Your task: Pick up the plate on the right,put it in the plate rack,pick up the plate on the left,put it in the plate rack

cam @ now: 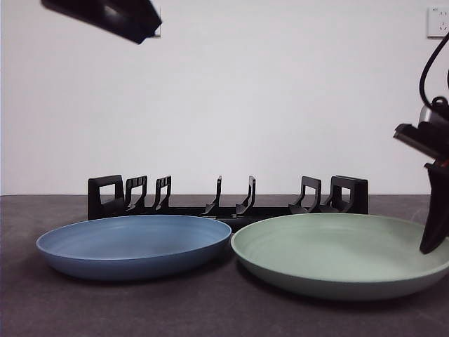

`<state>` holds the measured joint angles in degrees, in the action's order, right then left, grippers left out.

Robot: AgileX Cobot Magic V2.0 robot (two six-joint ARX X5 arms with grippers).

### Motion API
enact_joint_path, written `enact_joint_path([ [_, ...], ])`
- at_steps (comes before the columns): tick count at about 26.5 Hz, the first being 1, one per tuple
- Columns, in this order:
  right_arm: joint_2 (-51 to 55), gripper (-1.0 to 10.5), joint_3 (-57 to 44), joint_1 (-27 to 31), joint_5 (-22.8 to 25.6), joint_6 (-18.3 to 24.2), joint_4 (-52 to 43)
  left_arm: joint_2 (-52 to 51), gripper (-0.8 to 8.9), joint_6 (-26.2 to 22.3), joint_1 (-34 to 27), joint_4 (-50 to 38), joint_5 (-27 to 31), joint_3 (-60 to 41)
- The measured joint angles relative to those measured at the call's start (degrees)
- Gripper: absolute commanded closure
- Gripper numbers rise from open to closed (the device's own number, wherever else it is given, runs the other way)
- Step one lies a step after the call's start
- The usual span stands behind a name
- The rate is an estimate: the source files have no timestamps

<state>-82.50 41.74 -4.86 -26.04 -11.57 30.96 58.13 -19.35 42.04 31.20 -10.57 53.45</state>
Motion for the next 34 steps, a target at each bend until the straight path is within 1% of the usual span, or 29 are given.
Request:
enact_joint_path([
  [5,3.8,9.6,2.8,0.0,0.0,-0.1,5.2,2.0,5.58,-6.9,4.7,-0.5,0.0,0.0],
  [9,6.4,9.6,6.1,0.0,-0.6,-0.2,9.8,5.2,5.58,-10.7,8.4,-2.8,0.2,0.0],
  [11,6.8,9.6,7.6,-0.1,-0.6,-0.2,11.7,7.2,5.58,-11.8,10.0,-3.8,1.6,0.0],
  [14,6.8,9.6,9.1,0.0,-1.4,0.3,13.2,10.4,5.58,-13.8,12.4,-4.1,5.3,0.0],
  [15,6.8,9.6,9.4,0.0,-2.5,0.5,13.6,11.8,5.58,-14.8,13.3,-4.1,6.8,0.0],
  [18,6.8,9.6,9.7,-0.1,-6.0,0.9,13.9,14.9,5.59,-16.9,14.8,-4.3,8.2,0.0],
  [21,6.8,9.6,9.9,-0.3,-7.5,1.0,13.9,17.3,5.60,-18.5,16.2,-5.6,10.1,0.0],
  [27,6.8,9.6,9.9,-1.2,-8.1,1.1,14.1,18.9,5.63,-21.1,17.9,-8.4,10.6,0.0],
  [30,6.8,9.6,9.9,-1.2,-9.7,1.2,14.3,18.9,5.68,-21.9,17.9,-8.9,10.6,0.0],
  [31,6.8,9.6,9.9,-1.2,-10.7,1.3,14.3,18.9,5.97,-22.1,17.9,-8.9,10.6,0.0],
  [34,6.8,9.6,9.9,-1.2,-11.9,1.6,14.3,18.9,7.67,-22.3,17.9,-8.5,10.6,0.0],
])
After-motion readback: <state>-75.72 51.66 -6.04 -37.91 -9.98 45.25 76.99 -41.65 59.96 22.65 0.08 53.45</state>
